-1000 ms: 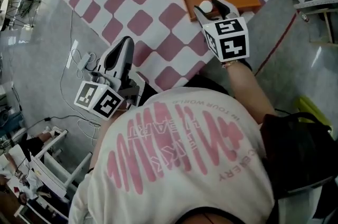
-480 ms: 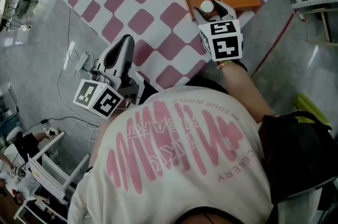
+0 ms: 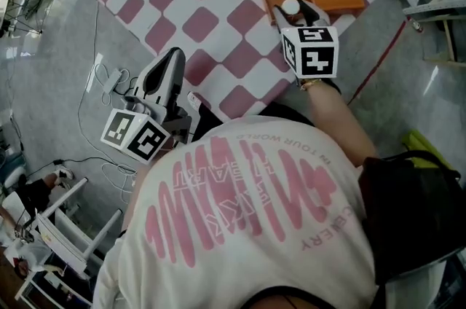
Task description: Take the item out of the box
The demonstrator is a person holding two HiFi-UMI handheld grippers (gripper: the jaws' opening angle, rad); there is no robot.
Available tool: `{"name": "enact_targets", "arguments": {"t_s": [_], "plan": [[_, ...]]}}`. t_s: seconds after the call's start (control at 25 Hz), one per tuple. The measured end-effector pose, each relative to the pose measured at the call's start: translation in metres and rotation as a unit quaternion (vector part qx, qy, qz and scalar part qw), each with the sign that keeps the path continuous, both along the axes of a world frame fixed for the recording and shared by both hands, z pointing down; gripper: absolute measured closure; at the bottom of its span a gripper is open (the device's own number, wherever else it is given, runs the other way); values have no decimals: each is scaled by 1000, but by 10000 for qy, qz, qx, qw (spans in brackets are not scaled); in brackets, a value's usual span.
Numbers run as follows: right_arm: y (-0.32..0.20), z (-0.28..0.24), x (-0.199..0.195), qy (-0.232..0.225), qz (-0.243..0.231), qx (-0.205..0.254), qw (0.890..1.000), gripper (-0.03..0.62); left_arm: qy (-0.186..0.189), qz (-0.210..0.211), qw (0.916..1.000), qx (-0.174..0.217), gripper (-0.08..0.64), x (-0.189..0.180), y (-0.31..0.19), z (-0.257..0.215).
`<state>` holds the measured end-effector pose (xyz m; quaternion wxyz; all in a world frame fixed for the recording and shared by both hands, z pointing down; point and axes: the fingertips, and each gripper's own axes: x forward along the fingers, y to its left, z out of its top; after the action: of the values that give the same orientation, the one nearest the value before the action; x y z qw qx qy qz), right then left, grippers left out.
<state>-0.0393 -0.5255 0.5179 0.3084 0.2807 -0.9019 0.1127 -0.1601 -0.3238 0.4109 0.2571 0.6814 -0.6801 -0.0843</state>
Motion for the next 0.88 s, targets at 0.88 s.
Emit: {"name": "enact_targets", "arguments": {"t_s": [0.88], "plan": [[-6,4,3,31,100,39,9999,439,197,-58,9997,-104,552,0,9,14]]}}
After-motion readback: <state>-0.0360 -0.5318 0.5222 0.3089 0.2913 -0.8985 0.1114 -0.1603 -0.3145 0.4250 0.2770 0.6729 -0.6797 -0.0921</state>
